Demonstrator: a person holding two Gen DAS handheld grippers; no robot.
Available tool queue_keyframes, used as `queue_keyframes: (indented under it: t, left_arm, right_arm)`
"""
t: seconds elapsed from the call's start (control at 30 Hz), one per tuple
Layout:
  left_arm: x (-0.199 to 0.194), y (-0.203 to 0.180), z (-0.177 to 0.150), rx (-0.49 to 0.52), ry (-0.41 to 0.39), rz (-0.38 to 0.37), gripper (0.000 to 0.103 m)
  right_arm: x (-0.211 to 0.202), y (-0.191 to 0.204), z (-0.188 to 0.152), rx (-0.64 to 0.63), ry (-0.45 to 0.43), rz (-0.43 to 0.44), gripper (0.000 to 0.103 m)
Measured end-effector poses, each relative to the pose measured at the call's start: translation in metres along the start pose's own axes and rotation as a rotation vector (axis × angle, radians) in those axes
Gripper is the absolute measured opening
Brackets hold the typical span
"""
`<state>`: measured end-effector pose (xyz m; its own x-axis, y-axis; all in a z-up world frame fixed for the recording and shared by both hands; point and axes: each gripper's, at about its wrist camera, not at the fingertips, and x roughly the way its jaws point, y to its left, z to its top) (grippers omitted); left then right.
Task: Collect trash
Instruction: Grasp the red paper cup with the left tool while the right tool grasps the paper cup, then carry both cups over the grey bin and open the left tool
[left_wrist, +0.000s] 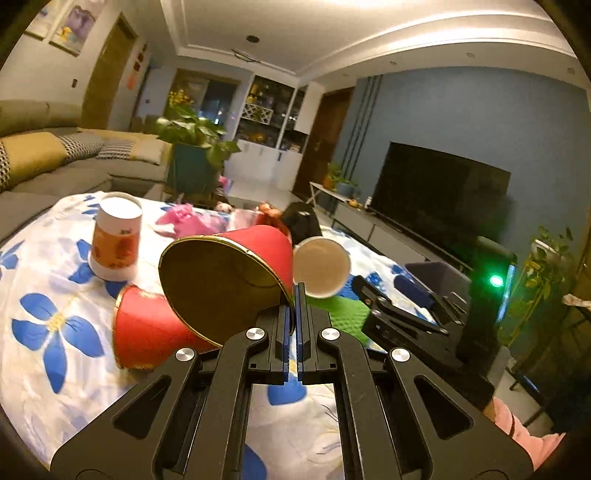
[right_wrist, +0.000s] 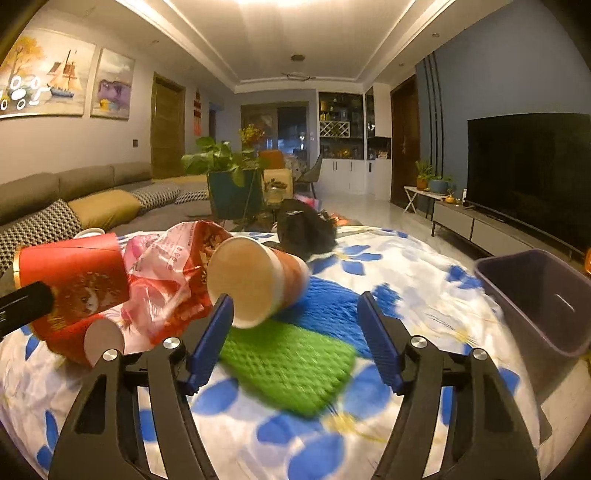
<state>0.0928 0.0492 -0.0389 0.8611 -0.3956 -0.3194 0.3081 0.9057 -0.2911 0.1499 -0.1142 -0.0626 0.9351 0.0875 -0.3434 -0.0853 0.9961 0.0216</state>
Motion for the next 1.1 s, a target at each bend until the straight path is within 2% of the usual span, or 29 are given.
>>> queue_keyframes:
  t: [0.17,0.23,0.27,0.33,0.4,0.8,1.1]
  left_arm:
    - [0.001,0.005,0.007,0.001,-0.010,0.009,0.002]
    - [0.001,0.006,0.009,0.005,-0.011,0.014,0.002]
    - [0.002,0.006,0.010,0.006,-0.010,0.014,0.002]
    - [0.004,0.007,0.011,0.003,-0.008,0.013,0.002]
    - [0.004,0.007,0.011,0.003,-0.008,0.015,0.002]
    - [0.007,-0.010,0.016,0.019,-0.007,-0.003,0.002]
    - [0.019,-0.061,0.024,0.108,-0.006,-0.081,0.002]
  right_arm:
    - [0.027,0.008,0.012,-0.010,0.055,-0.021,0.047]
    - [0.037,0.007,0.014,-0.009,0.082,-0.038,0.032]
    - [0.040,0.006,0.014,-0.008,0.093,-0.043,0.028]
    - [0.044,0.004,0.012,0.002,0.115,-0.042,0.011]
    - [0.042,0.003,0.011,0.004,0.114,-0.048,0.004]
    - [-0.024,-0.037,0.023,0.072,-0.026,-0.094,0.004]
    - [-0.076,-0.078,0.031,0.110,-0.111,-0.156,0.004]
